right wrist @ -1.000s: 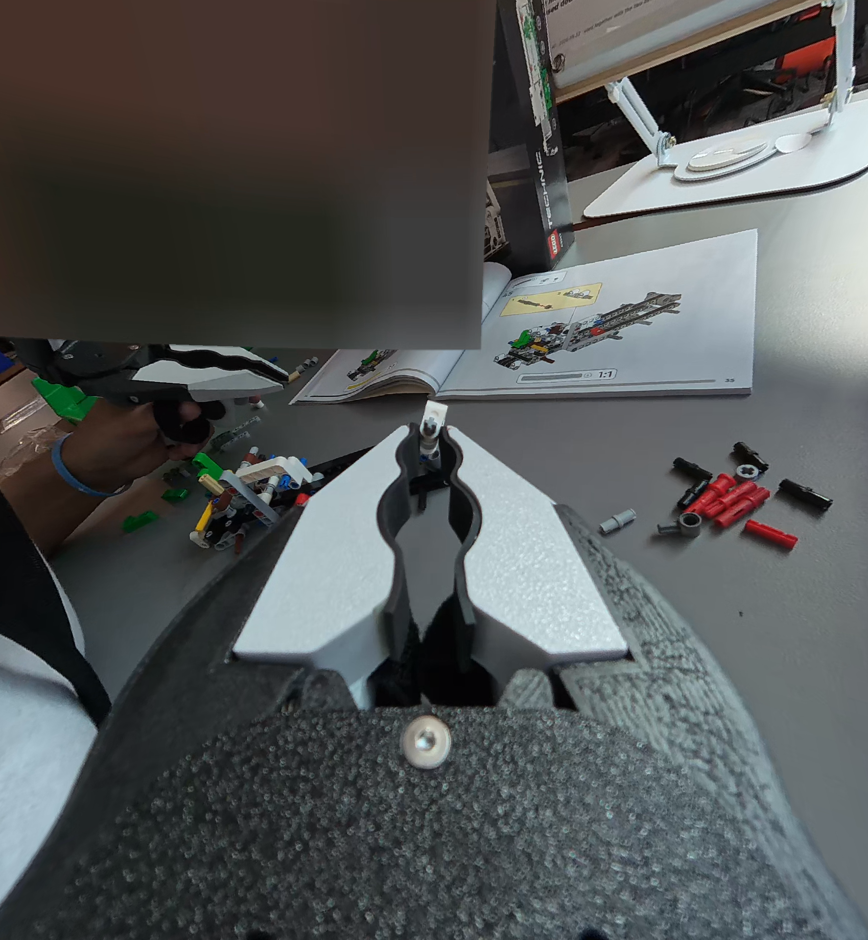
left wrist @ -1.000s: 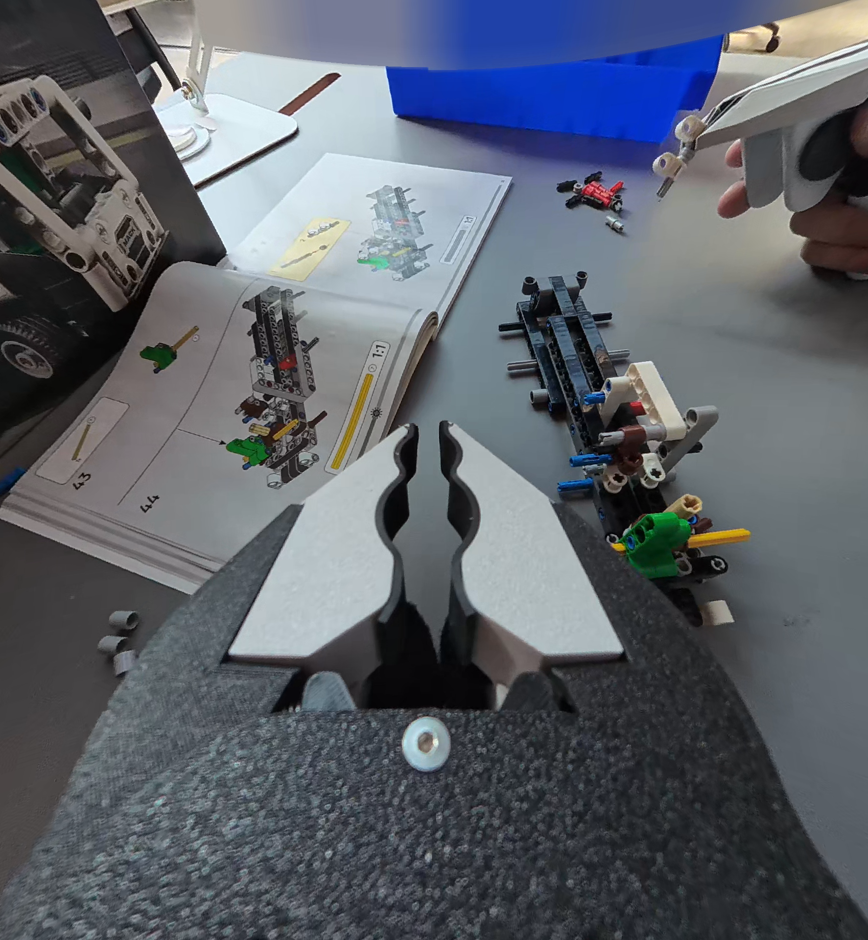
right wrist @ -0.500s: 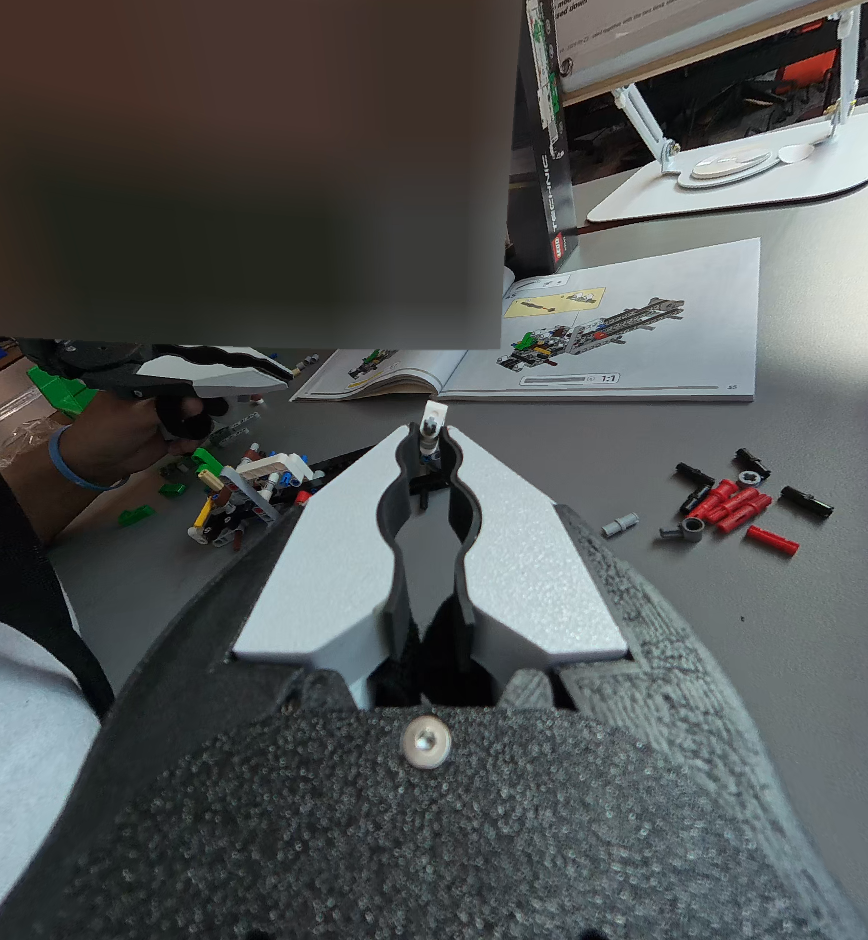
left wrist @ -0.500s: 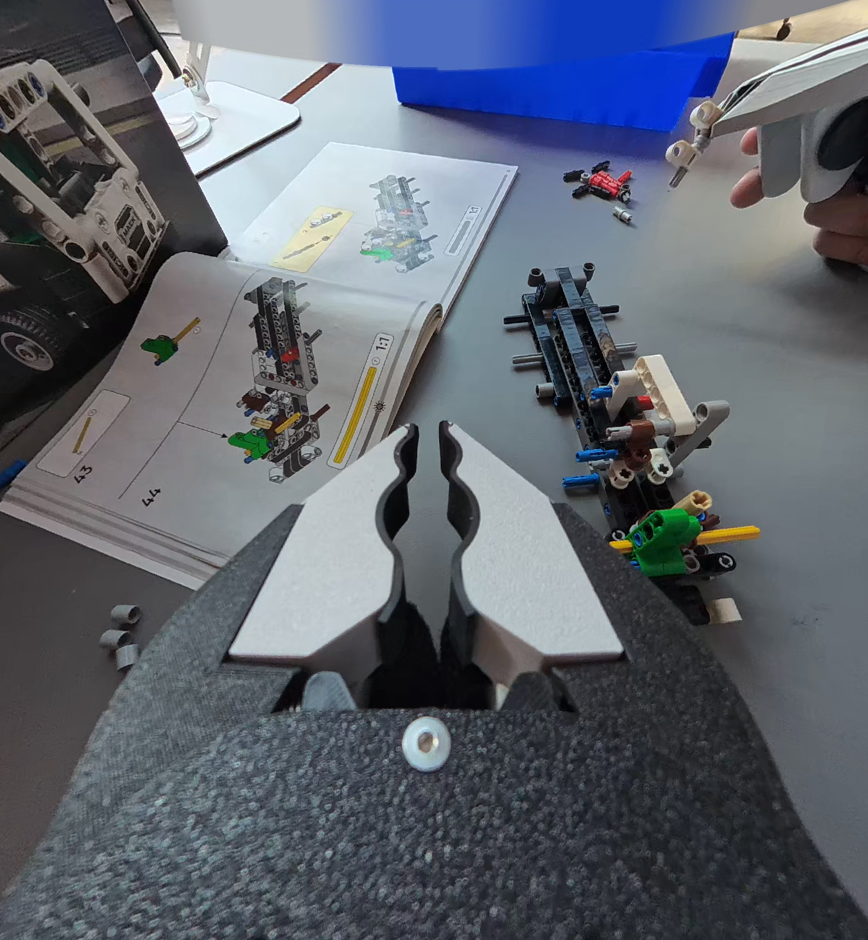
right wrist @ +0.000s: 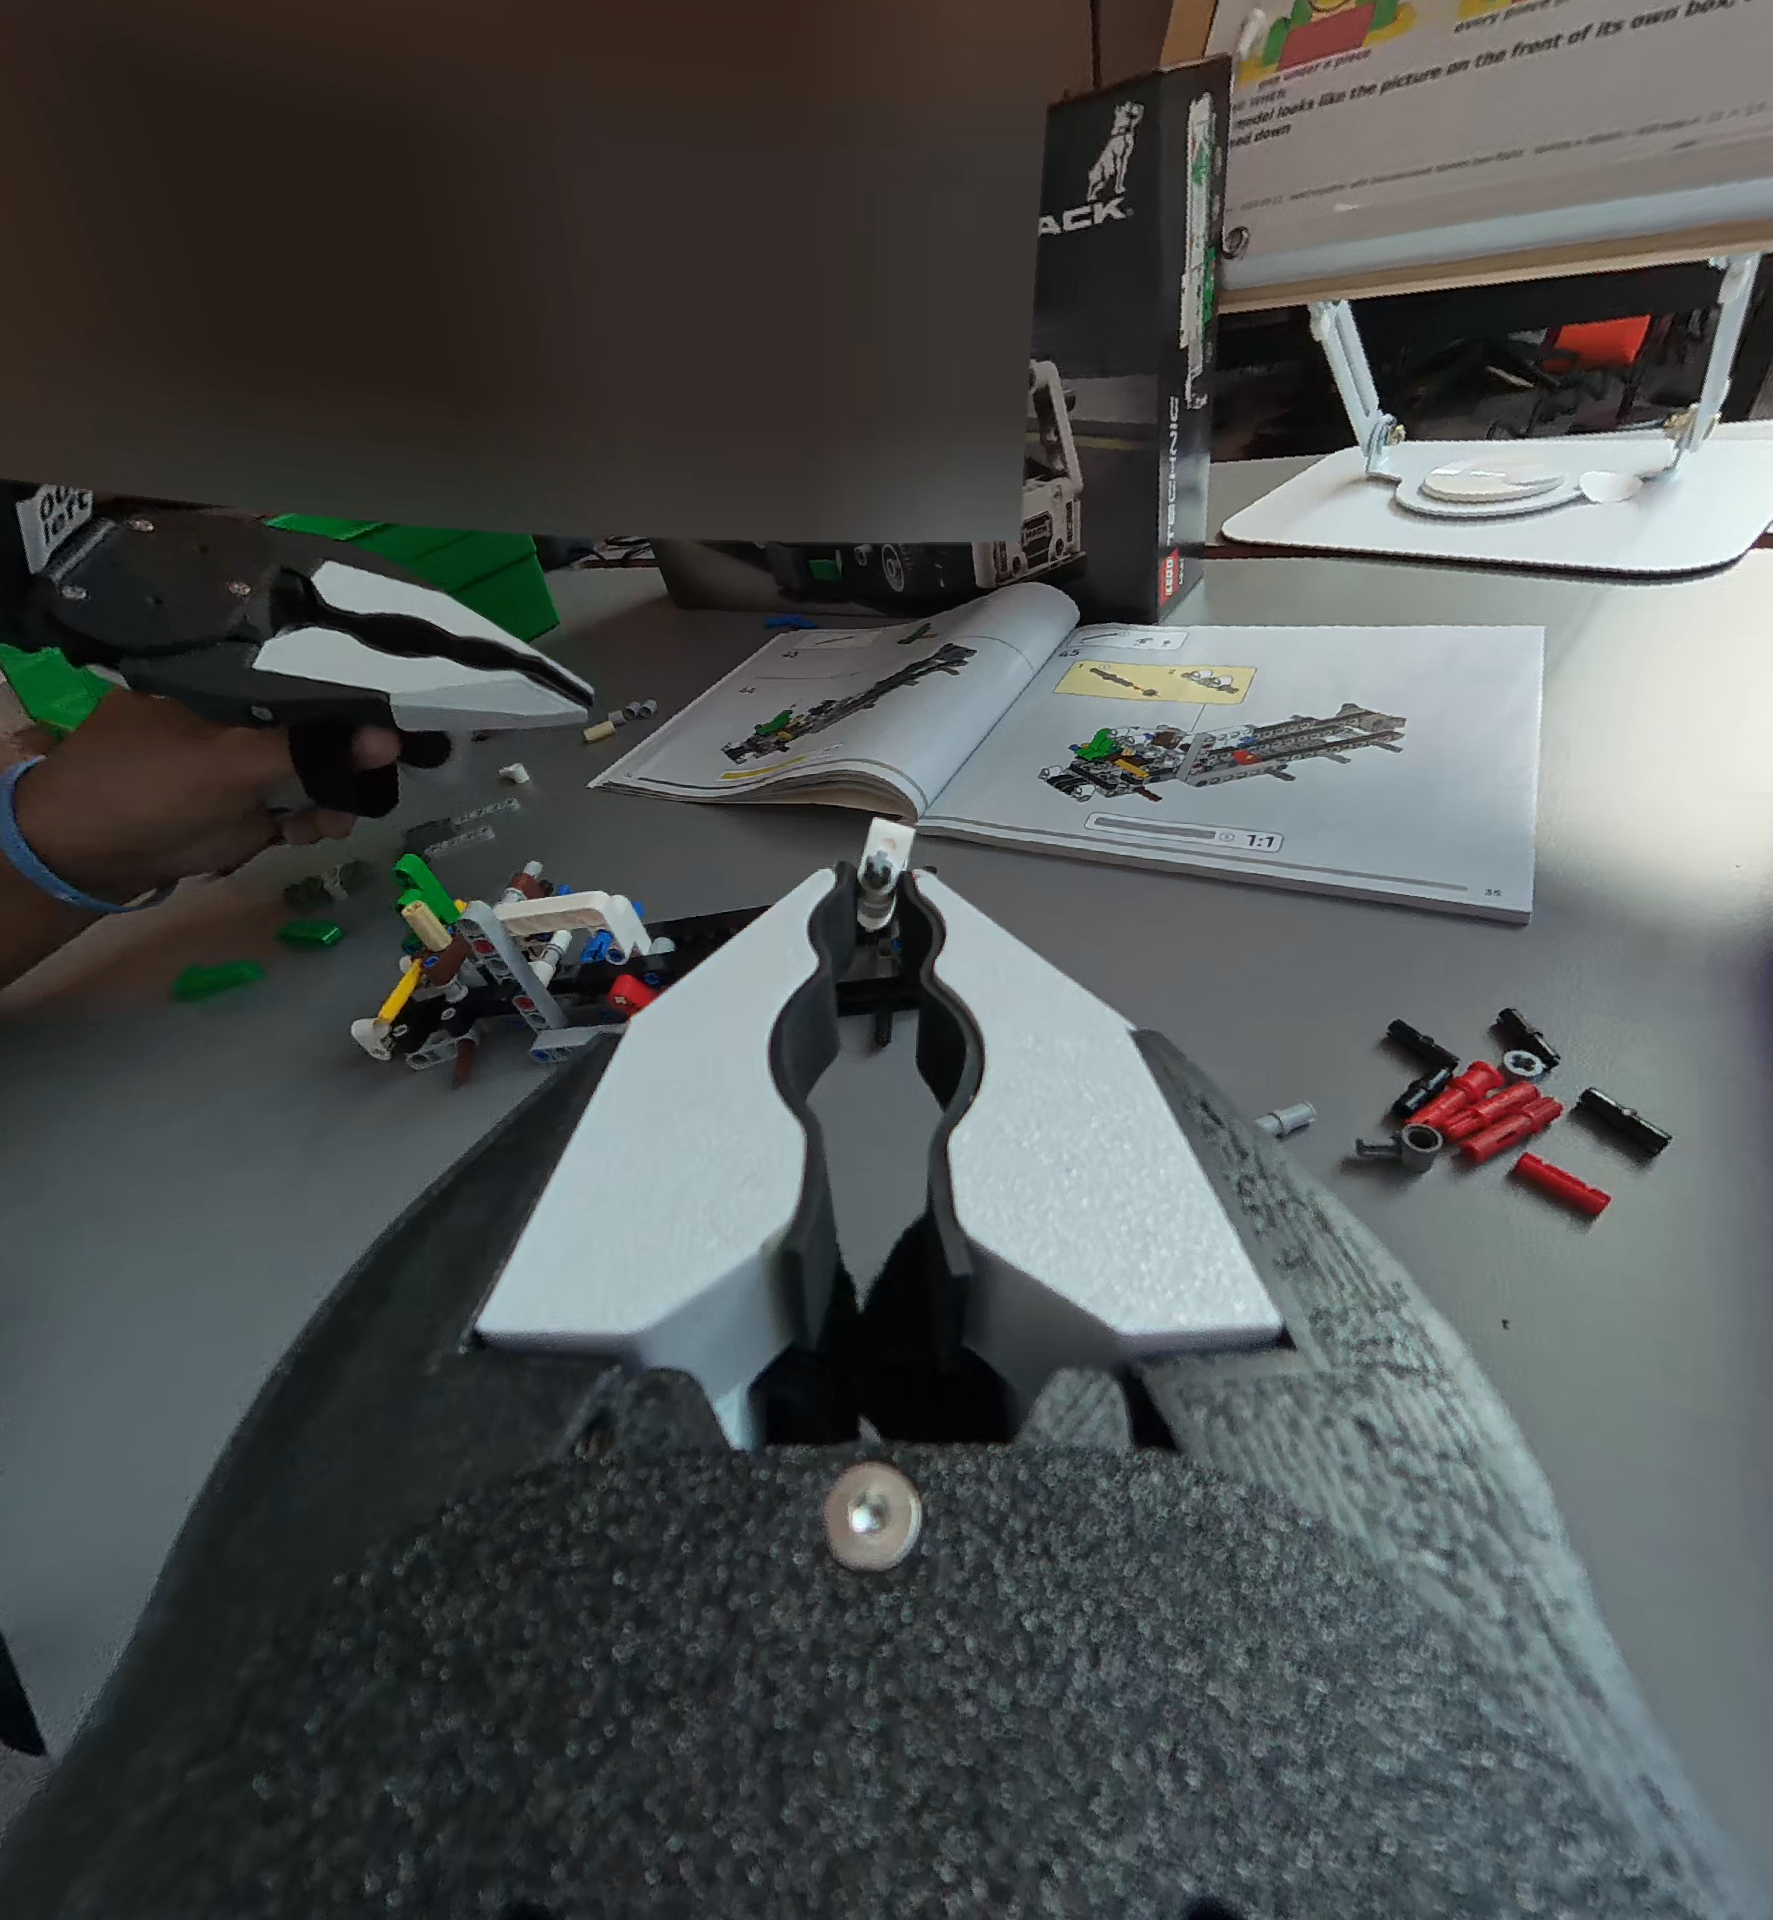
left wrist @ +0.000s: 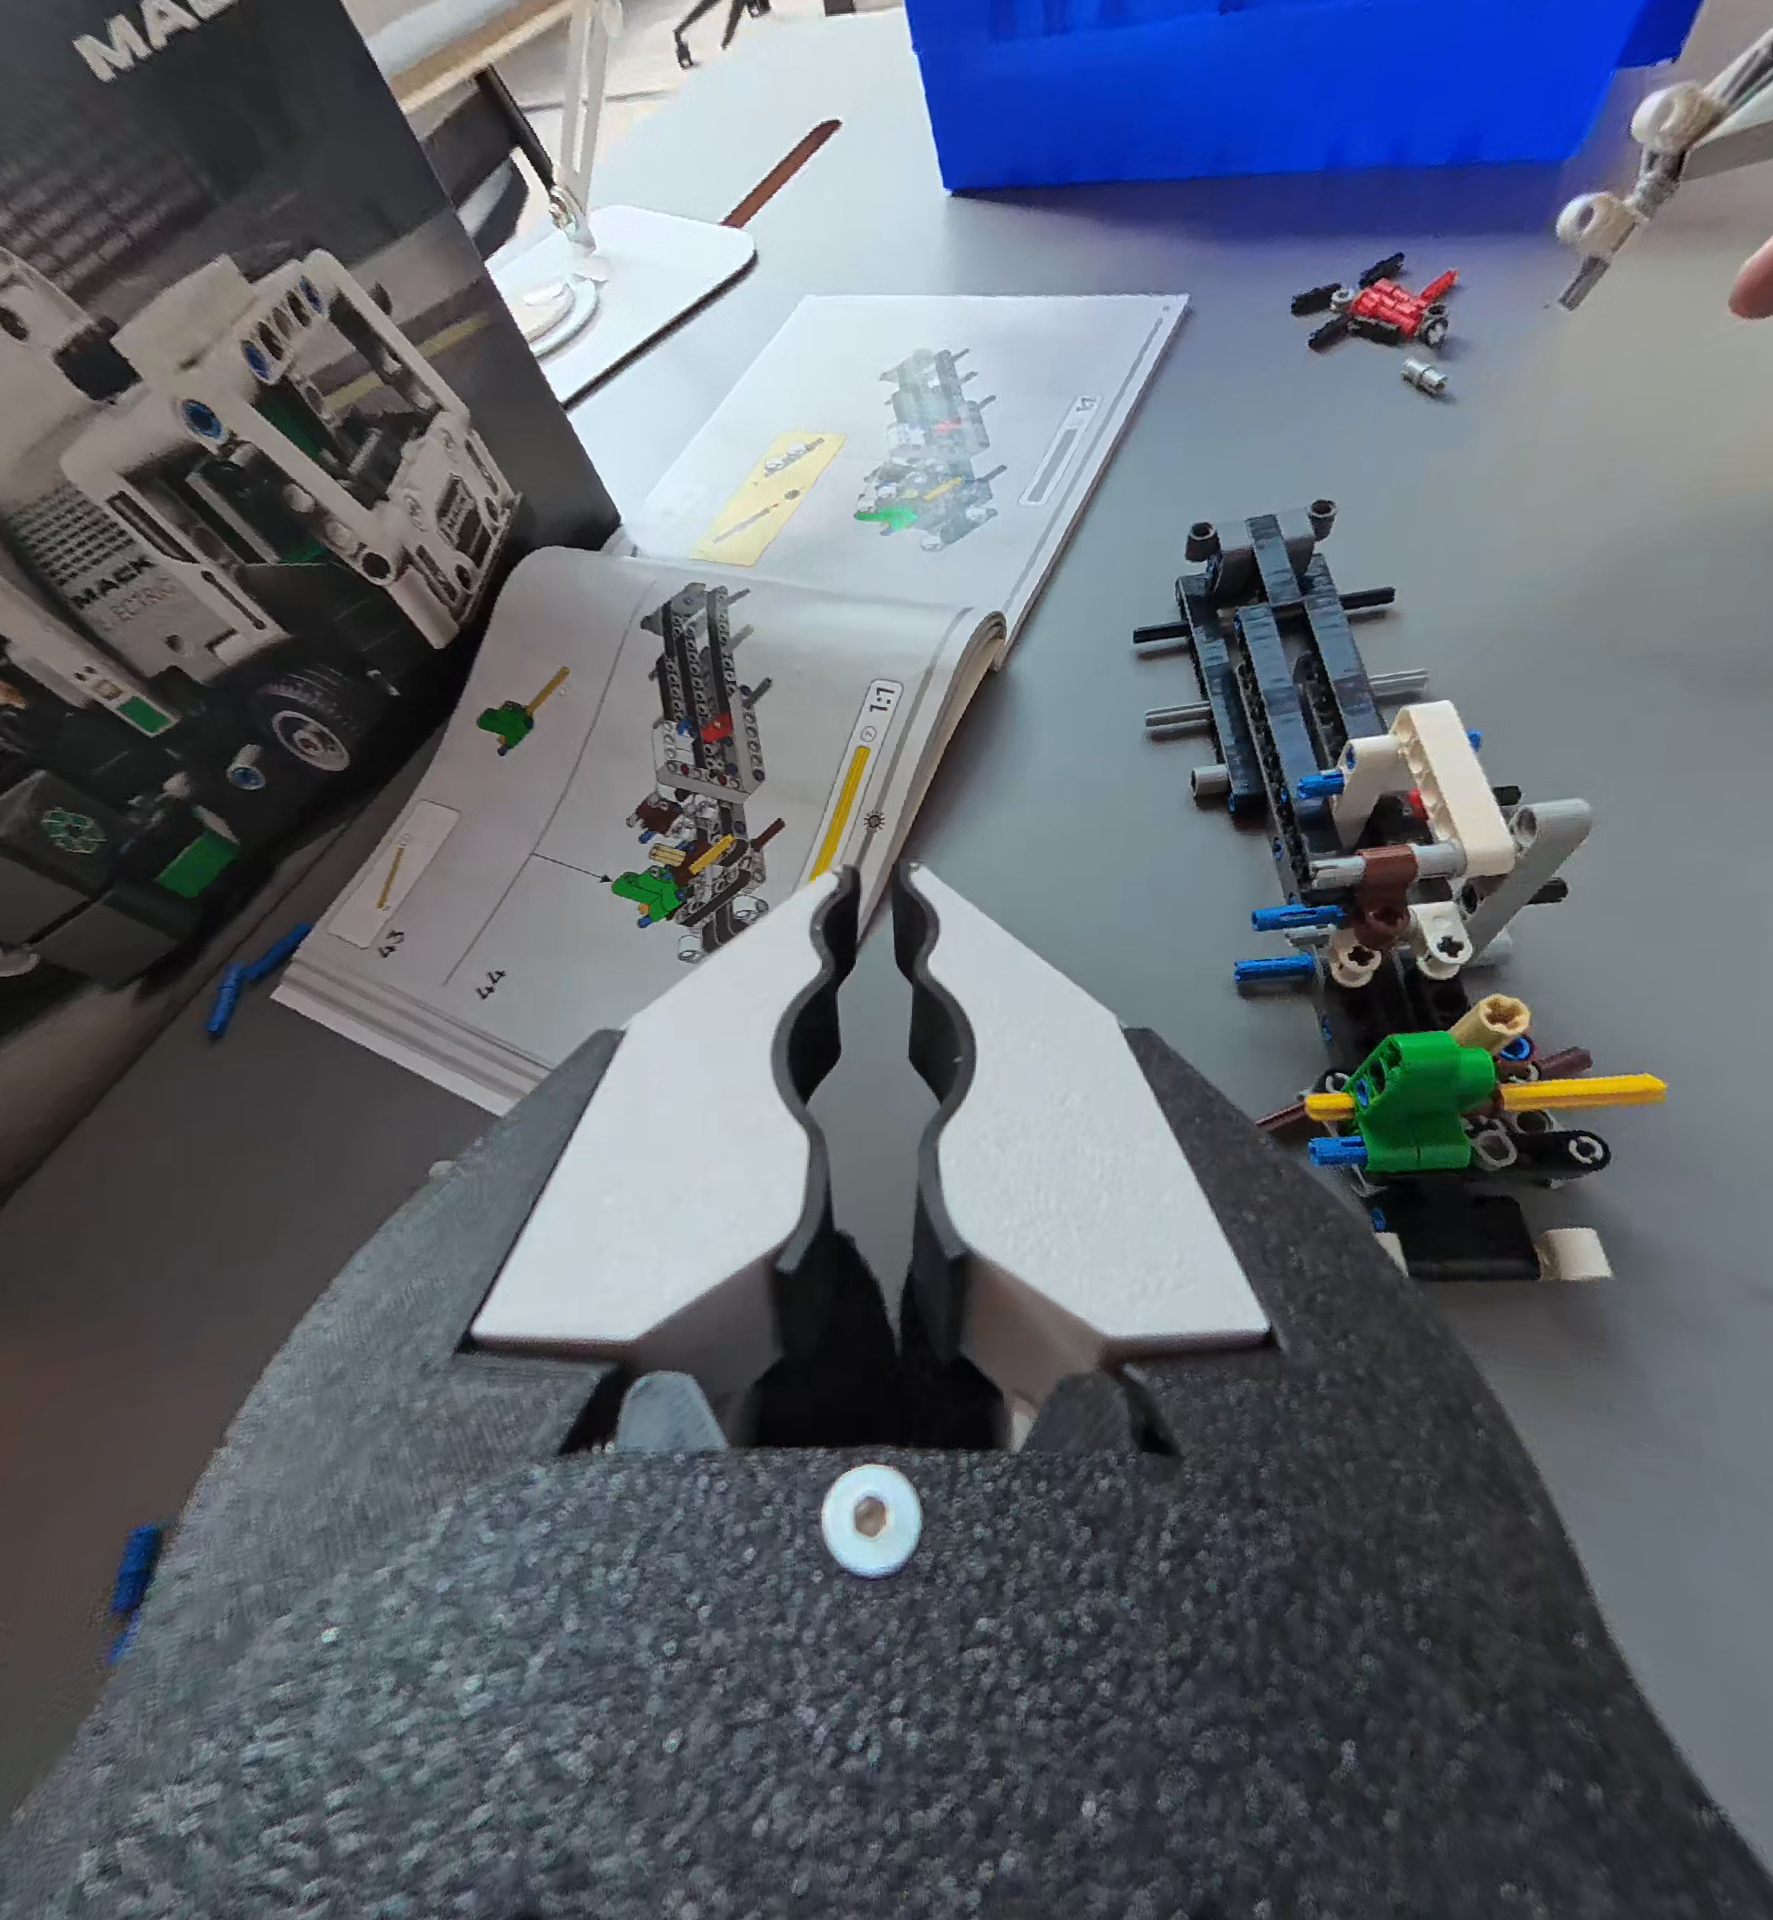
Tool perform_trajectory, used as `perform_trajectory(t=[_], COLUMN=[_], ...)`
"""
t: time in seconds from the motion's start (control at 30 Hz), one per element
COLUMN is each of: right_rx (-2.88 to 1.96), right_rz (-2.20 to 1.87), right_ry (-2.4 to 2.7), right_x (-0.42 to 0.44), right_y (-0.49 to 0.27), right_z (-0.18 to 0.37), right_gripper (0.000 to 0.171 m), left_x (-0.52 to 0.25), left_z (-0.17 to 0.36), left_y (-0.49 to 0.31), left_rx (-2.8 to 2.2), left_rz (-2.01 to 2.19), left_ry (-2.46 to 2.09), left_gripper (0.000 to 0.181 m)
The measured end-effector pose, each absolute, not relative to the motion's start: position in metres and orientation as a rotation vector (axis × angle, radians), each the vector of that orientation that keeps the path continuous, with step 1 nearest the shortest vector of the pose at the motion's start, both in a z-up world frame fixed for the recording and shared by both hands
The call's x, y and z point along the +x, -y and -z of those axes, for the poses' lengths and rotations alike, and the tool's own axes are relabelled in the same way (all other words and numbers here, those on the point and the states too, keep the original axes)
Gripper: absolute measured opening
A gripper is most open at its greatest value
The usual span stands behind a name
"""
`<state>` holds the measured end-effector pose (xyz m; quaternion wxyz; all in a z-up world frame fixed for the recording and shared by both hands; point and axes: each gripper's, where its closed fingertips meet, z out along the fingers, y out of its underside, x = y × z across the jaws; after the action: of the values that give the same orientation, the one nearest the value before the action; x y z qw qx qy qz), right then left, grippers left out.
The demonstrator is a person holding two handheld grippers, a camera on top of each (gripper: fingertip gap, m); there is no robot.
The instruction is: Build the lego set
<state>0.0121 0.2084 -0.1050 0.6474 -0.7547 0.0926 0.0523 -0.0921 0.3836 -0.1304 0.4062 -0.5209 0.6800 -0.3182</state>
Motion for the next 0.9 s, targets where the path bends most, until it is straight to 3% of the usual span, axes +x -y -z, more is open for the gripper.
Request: perform_trajectory(t=[0.23, 0.63, 0.9], right_rx=[-1.676, -1.615, -1.62], right_rz=[0.07, 0.101, 0.131], right_ry=[-0.081, 0.006, 0.051], right_x=[0.001, -0.018, -0.028], right_y=[-0.202, -0.192, -0.188], right_z=[0.096, 0.083, 0.084], right_gripper=[0.006, 0.006, 0.006], left_x=[-0.102, -0.099, -0.096], left_z=[0.119, 0.097, 0.109], left_y=[-0.423, -0.381, -0.379], left_rx=[-1.291, -1.183, -1.232], left_rz=[0.49, 0.653, 0.702], left_ry=[-1.569, -1.569, -1.578], left_gripper=[0.004, 0.004, 0.003])
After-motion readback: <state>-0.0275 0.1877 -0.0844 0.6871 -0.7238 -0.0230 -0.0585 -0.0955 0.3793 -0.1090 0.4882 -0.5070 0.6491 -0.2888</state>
